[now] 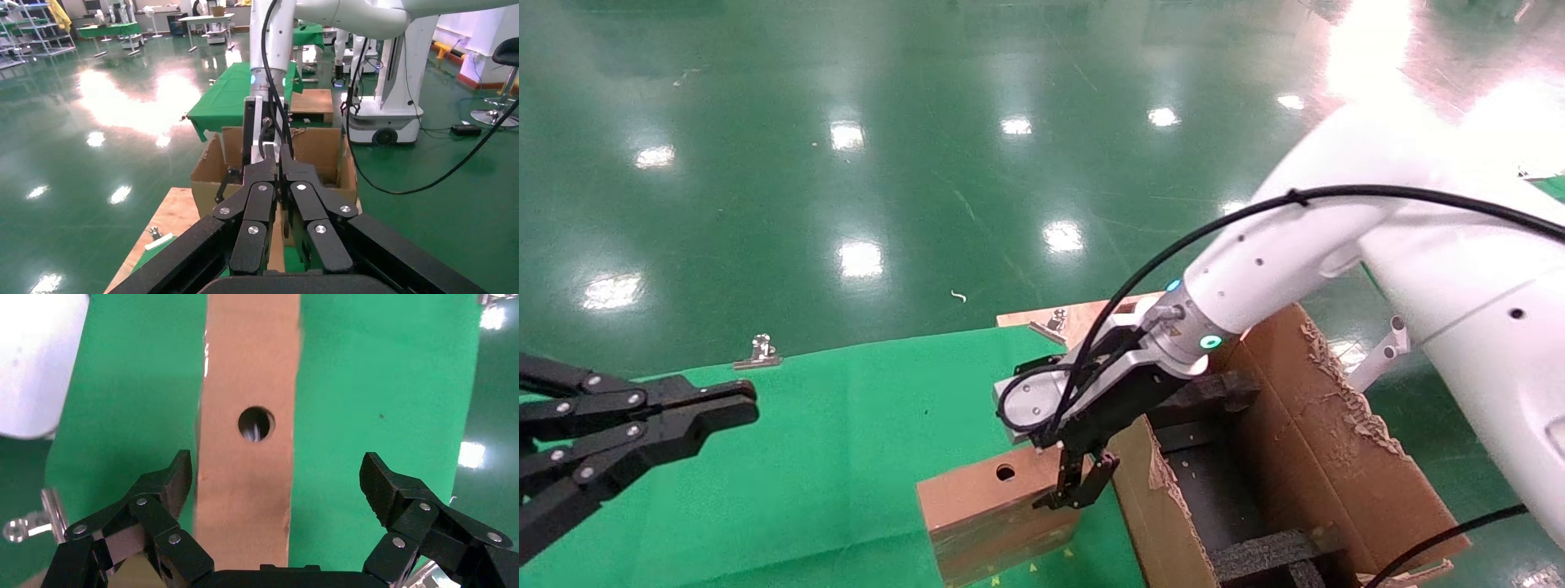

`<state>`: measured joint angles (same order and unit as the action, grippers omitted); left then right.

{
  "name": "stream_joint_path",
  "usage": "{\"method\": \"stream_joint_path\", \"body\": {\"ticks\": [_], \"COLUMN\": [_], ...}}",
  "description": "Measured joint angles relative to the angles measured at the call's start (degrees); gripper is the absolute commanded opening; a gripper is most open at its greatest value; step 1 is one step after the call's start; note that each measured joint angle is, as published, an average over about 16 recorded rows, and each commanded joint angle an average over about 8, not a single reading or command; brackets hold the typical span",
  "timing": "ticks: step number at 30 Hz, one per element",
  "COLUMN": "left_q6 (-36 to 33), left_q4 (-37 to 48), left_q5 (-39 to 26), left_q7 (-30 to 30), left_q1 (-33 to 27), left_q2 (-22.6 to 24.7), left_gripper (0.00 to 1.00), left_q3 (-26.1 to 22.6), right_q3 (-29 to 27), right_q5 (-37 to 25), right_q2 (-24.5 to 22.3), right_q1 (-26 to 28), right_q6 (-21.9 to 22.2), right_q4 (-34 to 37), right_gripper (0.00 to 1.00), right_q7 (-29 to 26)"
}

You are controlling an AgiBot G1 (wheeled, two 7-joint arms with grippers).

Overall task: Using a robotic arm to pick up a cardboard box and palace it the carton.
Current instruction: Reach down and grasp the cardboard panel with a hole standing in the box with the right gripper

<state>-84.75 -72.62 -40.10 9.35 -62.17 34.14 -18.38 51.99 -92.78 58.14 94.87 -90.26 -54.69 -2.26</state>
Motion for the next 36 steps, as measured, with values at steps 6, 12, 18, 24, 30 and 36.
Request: {"method": "stream_joint_path", "body": {"ticks": [6, 12, 18, 24, 30, 36], "left_q6": [0.01, 0.02, 0.02, 0.03, 0.03, 0.03], "left_q4": [0.00, 0.01, 0.01, 0.01, 0.01, 0.01], "left_q5": [0.01, 0.02, 0.03, 0.03, 0.03, 0.03], "left_q7": [0.00, -0.01, -0.01, -0.01, -0.01, -0.01], "left_q1": [0.00, 0.00, 0.01, 0.01, 0.01, 0.01], "left_q2": [0.00, -0.01, -0.01, -0.01, -0.01, -0.01], "left_gripper": [0.56, 1.00, 1.00, 1.00, 1.00, 1.00], "left_q3": [-0.01, -0.01, -0.01, -0.01, -0.01, -0.01], "right_q3": [3.57, 5.73, 6.47, 6.36, 6.10, 5.93], "right_q5": [-1.35, -1.76, -1.82, -1.75, -1.71, -1.68], "right_q2": [1.81, 2.68, 2.97, 2.92, 2.80, 2.72], "right_q1": [1.74, 2.65, 3.01, 2.97, 2.81, 2.71], "right_q6": [0.04, 0.08, 0.07, 0.07, 0.06, 0.05], "right_q4": [1.31, 2.01, 2.27, 2.21, 2.07, 1.98], "right_gripper": [1.00, 0.56, 0.00, 0.00, 0.00, 0.00], "right_q7": [1.35, 2.07, 2.25, 2.26, 2.26, 2.26]}}
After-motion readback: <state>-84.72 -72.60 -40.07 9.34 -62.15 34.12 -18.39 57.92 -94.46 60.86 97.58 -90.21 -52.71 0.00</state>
